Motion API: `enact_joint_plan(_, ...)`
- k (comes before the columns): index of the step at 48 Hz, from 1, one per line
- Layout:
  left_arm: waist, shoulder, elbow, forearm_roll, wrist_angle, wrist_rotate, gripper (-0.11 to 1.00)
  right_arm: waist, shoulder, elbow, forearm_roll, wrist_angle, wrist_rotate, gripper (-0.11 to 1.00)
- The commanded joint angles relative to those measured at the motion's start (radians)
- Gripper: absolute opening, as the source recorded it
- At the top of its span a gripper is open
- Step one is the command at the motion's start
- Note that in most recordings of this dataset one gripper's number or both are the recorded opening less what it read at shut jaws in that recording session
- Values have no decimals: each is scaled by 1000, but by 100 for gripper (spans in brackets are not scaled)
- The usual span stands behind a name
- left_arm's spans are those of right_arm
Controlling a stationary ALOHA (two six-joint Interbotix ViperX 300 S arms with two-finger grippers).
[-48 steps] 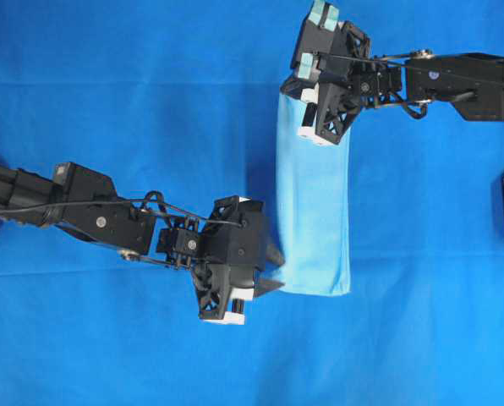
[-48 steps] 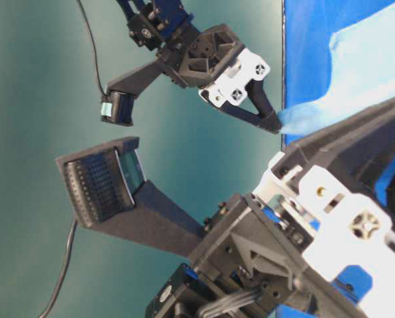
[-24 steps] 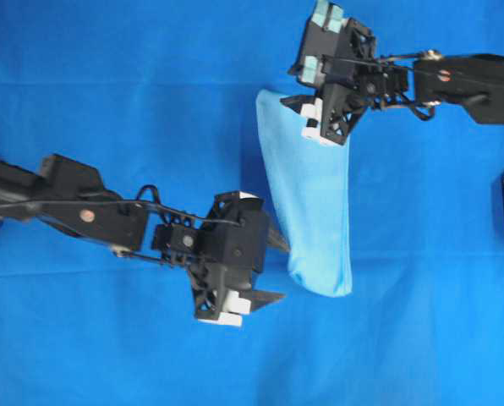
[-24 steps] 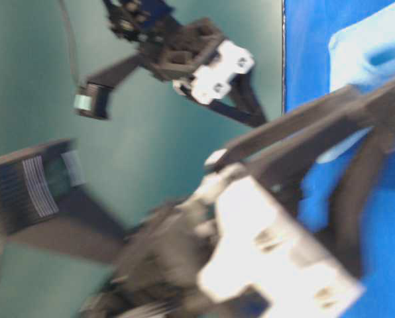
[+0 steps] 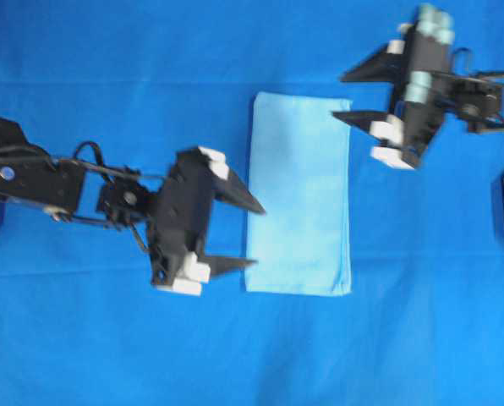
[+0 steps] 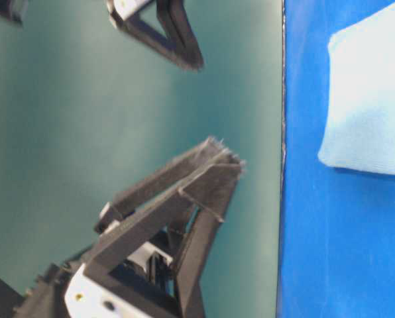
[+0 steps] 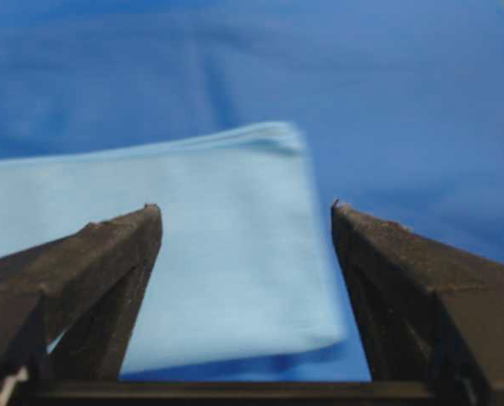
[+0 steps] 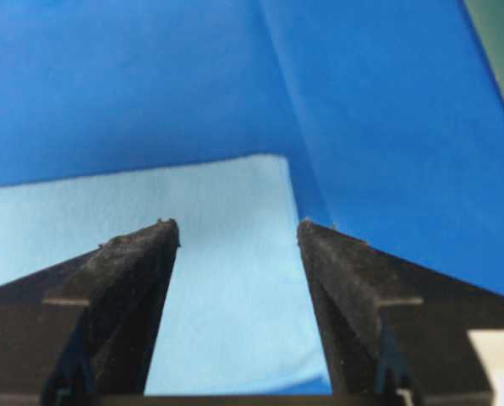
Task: Fold the light blue towel.
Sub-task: 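Withdraw both open grippers outward to the sides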
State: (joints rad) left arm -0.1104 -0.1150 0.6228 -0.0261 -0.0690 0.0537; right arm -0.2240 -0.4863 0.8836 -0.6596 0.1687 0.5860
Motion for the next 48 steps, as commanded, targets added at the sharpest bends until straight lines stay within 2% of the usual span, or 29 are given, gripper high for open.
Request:
enact_joint_plan(1,37,-58,43,0,-75,2,77,2,-89,38,12,-17,9,61)
enact_joint_plan(10,78,-106,183,0,-258,0,77,2,-233,175,38,-72,37,61)
enact_joint_plan(20,97,-132,265,-3,-333,-3,77,2,-282,265,51,-153,81,61)
enact_joint_plan(39,129,-91,222,-5,-328,-2,77,-2,-256,253,51,-158,86,61)
enact_joint_plan(48,192,-23,169,-6,-328,-2,77,-80,-161,221,49,-120,86,61)
